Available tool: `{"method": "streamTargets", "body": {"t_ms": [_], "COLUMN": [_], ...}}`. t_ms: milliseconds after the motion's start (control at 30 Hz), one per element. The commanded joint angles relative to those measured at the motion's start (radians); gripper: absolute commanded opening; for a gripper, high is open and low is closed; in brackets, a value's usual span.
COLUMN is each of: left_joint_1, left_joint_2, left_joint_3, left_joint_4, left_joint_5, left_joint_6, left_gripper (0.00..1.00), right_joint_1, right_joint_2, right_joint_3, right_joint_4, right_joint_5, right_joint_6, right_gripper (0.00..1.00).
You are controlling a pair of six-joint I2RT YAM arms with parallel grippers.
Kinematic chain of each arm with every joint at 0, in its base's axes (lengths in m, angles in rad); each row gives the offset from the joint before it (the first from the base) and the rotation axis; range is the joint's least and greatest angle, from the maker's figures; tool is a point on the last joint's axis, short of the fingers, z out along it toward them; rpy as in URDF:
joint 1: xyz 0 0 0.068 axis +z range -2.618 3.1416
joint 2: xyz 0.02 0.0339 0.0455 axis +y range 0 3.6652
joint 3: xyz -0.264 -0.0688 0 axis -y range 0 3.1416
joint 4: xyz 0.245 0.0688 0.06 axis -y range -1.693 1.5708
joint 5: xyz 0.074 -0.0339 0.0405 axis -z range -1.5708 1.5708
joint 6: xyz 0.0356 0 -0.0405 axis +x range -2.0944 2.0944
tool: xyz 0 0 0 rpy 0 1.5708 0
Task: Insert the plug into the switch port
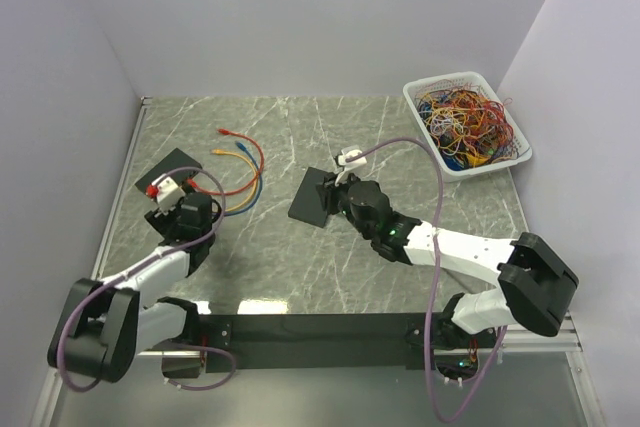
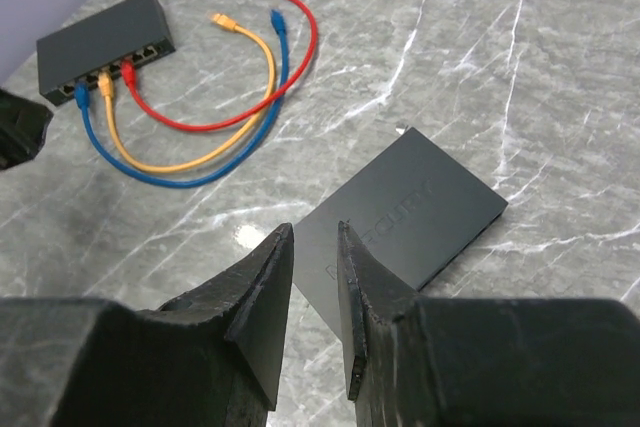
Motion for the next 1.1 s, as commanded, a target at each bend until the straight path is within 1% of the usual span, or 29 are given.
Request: {"method": "streamTargets", "body": {"t_ms": [0, 33, 100, 133, 233, 300, 333, 400, 533, 633, 733, 800, 933, 967, 1000, 1033, 1067], "left_joint_1": [0.063, 0.099, 0.138, 0.176, 0.239, 0.248, 0.276, 0.288, 0.31, 0.317, 0.322, 0.324, 0.333, 0.331, 0.333, 0.333, 0.333], "left_joint_2": [0.061, 0.078, 0.127, 0.139, 0.185, 0.213, 0.221, 0.236, 0.233, 0.256, 0.302, 0.343, 0.414, 0.435, 0.437, 0.439, 0.443], "left_joint_3": [0.066, 0.078, 0.11, 0.121, 0.15, 0.17, 0.176, 0.187, 0.164, 0.176, 0.21, 0.245, 0.305, 0.313, 0.31, 0.307, 0.305], "left_joint_4": [0.099, 0.099, 0.097, 0.097, 0.1, 0.089, 0.089, 0.089, 0.206, 0.229, 0.246, 0.241, 0.252, 0.267, 0.316, 0.321, 0.329], "left_joint_5": [0.138, 0.168, 0.22, 0.286, 0.398, 0.427, 0.458, 0.487, 0.535, 0.561, 0.613, 0.654, 0.694, 0.696, 0.708, 0.736, 0.733], "left_joint_6": [0.059, 0.07, 0.082, 0.087, 0.104, 0.11, 0.113, 0.124, 0.157, 0.171, 0.2, 0.216, 0.231, 0.228, 0.229, 0.254, 0.257], "left_gripper": [0.8, 0.79, 0.79, 0.78, 0.78, 0.77, 0.77, 0.76, 0.78, 0.79, 0.78, 0.74, 0.73, 0.72, 0.72, 0.7, 0.67], "right_joint_1": [0.004, 0.007, 0.007, 0.007, 0.007, 0.007, 0.009, 0.009, 0.007, 0.01, 0.01, 0.015, 0.018, 0.021, 0.023, 0.023, 0.024], "right_joint_2": [0.011, 0.011, 0.014, 0.017, 0.021, 0.021, 0.02, 0.021, 0.032, 0.041, 0.051, 0.064, 0.08, 0.083, 0.087, 0.087, 0.092], "right_joint_3": [0.034, 0.034, 0.037, 0.038, 0.043, 0.043, 0.043, 0.044, 0.049, 0.05, 0.056, 0.06, 0.073, 0.075, 0.075, 0.075, 0.073], "right_joint_4": [0.013, 0.013, 0.009, 0.006, 0.0, 0.0, 0.0, 0.002, -0.001, -0.003, 0.0, 0.0, -0.003, -0.003, -0.004, -0.004, -0.004], "right_joint_5": [0.0, -0.002, -0.008, -0.007, -0.013, -0.011, -0.013, -0.017, -0.028, -0.03, -0.037, -0.04, -0.054, -0.053, -0.054, -0.056, -0.054], "right_joint_6": [0.009, 0.009, 0.009, 0.009, 0.01, 0.007, 0.007, 0.009, 0.009, 0.009, 0.009, 0.009, 0.01, 0.012, 0.01, 0.01, 0.01], "right_gripper": [0.31, 0.31, 0.31, 0.31, 0.31, 0.31, 0.31, 0.31, 0.31, 0.31, 0.31, 0.31, 0.31, 0.31, 0.31, 0.31, 0.31]}}
